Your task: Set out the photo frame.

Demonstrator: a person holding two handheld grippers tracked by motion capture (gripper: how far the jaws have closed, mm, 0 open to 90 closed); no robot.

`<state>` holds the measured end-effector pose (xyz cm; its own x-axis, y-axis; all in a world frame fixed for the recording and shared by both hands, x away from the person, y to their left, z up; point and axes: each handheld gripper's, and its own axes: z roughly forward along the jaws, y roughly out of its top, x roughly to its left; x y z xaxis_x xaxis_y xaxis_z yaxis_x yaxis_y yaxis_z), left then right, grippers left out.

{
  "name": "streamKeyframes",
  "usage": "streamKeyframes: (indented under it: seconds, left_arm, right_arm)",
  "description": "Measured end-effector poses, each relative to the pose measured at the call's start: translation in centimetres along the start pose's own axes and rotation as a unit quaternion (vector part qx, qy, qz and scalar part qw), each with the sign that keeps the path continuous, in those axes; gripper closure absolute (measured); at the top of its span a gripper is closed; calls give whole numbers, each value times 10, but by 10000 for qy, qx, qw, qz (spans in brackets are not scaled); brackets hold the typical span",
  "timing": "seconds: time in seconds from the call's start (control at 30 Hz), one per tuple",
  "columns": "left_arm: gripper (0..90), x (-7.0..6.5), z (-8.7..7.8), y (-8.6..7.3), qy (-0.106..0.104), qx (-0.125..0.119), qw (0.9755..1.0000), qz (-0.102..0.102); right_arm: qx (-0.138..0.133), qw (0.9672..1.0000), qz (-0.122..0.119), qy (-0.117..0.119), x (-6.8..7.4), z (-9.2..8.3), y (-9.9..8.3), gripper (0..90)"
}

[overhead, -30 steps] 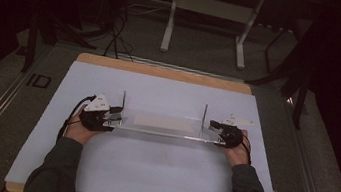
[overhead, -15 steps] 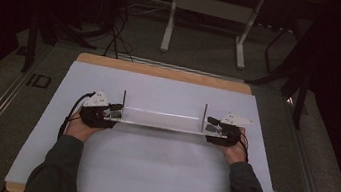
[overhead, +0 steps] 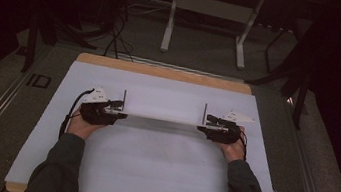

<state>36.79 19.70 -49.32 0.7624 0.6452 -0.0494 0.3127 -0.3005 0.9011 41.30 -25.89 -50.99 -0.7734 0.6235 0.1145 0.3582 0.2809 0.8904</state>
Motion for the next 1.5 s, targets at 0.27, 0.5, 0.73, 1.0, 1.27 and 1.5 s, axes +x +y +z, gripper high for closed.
streamKeyframes:
  seconds: [0.27,0.5,0.73,1.0,1.27,1.5]
  left_arm:
    - [476,4,2,1,24,-167,9997,-183]
    - [474,8,4,5,131,-253,9992,-283]
    - [474,7,6,7,320,-317,9987,-235]
    - [472,6,10,9,553,-408,9974,-219]
    - [475,12,12,15,535,-341,9976,-283]
    - [479,14,13,16,540,-363,9975,-285]
  right_arm:
    - [-147,9996,240,64,-5,1,0,327]
    - [-225,9991,360,-49,-6,3,5,330]
    - [-293,9986,416,-146,-5,4,6,340]
    - [-253,9984,462,-188,-7,6,12,354]
    - [-246,9981,489,-272,-8,7,17,365]
    - [-201,9984,320,-417,-5,7,20,386]
